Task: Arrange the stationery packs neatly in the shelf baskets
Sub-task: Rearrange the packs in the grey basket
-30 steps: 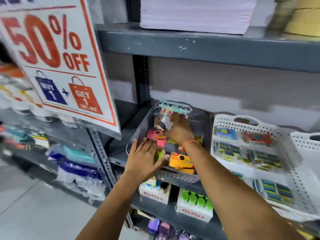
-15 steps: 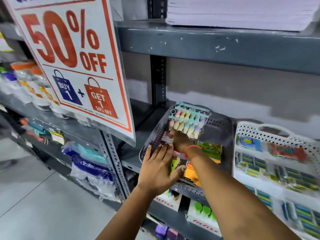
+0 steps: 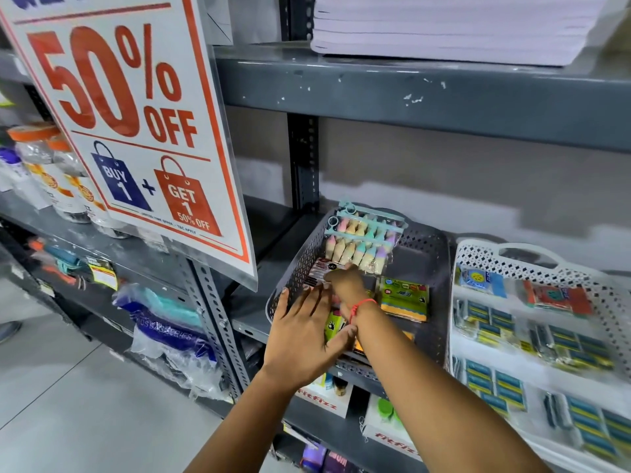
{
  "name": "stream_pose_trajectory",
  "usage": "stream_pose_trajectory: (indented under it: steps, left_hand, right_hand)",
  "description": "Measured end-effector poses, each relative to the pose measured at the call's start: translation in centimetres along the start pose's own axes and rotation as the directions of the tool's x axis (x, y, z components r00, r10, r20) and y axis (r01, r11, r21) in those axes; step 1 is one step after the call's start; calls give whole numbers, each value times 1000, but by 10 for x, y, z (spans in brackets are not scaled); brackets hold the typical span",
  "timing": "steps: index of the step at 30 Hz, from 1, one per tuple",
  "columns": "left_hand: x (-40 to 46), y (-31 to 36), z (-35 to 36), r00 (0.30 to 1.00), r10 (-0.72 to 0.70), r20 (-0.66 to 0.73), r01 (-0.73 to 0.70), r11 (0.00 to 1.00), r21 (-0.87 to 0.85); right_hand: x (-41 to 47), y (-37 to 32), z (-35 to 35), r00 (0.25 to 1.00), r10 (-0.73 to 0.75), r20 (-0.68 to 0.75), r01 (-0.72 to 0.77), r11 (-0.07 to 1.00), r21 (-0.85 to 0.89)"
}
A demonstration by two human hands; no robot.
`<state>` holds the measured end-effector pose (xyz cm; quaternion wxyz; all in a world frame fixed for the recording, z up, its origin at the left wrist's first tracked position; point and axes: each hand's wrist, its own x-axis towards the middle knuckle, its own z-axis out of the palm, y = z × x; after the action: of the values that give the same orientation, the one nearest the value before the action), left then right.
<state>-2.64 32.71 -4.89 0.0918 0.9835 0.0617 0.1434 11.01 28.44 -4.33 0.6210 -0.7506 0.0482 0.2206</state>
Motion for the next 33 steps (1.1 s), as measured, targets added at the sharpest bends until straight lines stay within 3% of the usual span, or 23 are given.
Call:
stream_pose_trajectory:
  steps: [2, 6, 8, 12, 14, 17, 19, 21, 27, 33]
  left_hand:
    - [0, -1, 0, 1000, -2, 7, 2, 1000, -1]
    - [-1, -2, 0, 999, -14, 30, 14, 1000, -4]
    - [0, -2, 0, 999, -10, 44, 10, 1000, -10]
    - [0, -1, -1, 998, -7, 65, 8, 1000, -14]
    - [0, -2, -1, 998, -10, 69, 10, 1000, -8]
    - [1, -2, -2, 996, -14, 85, 15, 1000, -15]
    - [1, -2, -2, 995, -12, 99, 14, 1000, -23]
    - [1, -1, -2, 994, -8, 106, 11, 999, -31]
    - [-1, -2, -3, 994, -13, 113, 16, 1000, -25]
    - [-1, -2, -3, 994, -11, 111, 14, 1000, -23]
  right_hand:
    - [3, 1, -1, 1000, -1, -6, 1, 999, -42]
    - [18, -8, -21, 956, -158, -246, 105, 971, -213]
    - [19, -13, -39, 934, -165, -316, 80, 961, -266]
    - [15, 5, -65, 990, -44, -131, -12, 916, -401]
    - [20, 12, -68, 991, -57, -118, -14, 850, -526]
    - [26, 2, -62, 962, -196, -189, 11, 722, -691]
    - [34, -2, -56, 932, -326, -157, 89, 627, -774]
    - [36, -1, -54, 931, -350, -106, 116, 557, -822]
    - [45, 0, -52, 891, -436, -128, 141, 532, -835]
    - [47, 2, -52, 888, -413, -204, 66, 552, -831]
